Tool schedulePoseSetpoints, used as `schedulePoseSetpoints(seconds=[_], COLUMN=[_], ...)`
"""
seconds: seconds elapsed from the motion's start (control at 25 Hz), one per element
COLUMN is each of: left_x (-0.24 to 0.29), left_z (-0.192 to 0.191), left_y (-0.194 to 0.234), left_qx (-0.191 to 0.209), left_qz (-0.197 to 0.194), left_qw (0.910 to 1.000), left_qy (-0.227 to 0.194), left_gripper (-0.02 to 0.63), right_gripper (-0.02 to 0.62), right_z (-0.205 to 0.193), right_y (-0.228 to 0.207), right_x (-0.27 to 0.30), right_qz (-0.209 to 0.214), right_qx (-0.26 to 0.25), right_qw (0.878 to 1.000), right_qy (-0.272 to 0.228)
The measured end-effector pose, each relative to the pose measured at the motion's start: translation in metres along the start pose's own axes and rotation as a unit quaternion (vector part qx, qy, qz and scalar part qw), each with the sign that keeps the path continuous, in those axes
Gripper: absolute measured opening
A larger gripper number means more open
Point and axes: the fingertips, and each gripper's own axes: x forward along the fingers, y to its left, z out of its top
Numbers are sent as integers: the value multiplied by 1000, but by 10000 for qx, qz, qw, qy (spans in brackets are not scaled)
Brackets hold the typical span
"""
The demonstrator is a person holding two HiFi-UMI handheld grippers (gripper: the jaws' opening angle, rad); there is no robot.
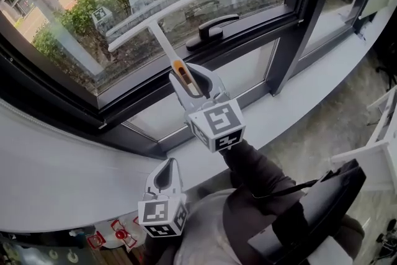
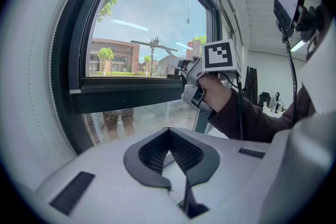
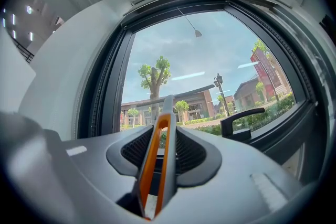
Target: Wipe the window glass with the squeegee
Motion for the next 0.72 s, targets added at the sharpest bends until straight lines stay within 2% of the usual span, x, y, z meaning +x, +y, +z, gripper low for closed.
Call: schedulePoseSetpoints(seconds=[0.72], left_x=[2], left_z=[-5], left_y=[-2], left_qx=[34], left_qz=[-61], left_qw=[10000], left_qy=[48], left_gripper=[0], right_gripper=[126], right_z=[-30], right_y=[-2], right_x=[-8], right_qz=[-6], right_qx=[86], right_qw=[9996], right_qy=[264])
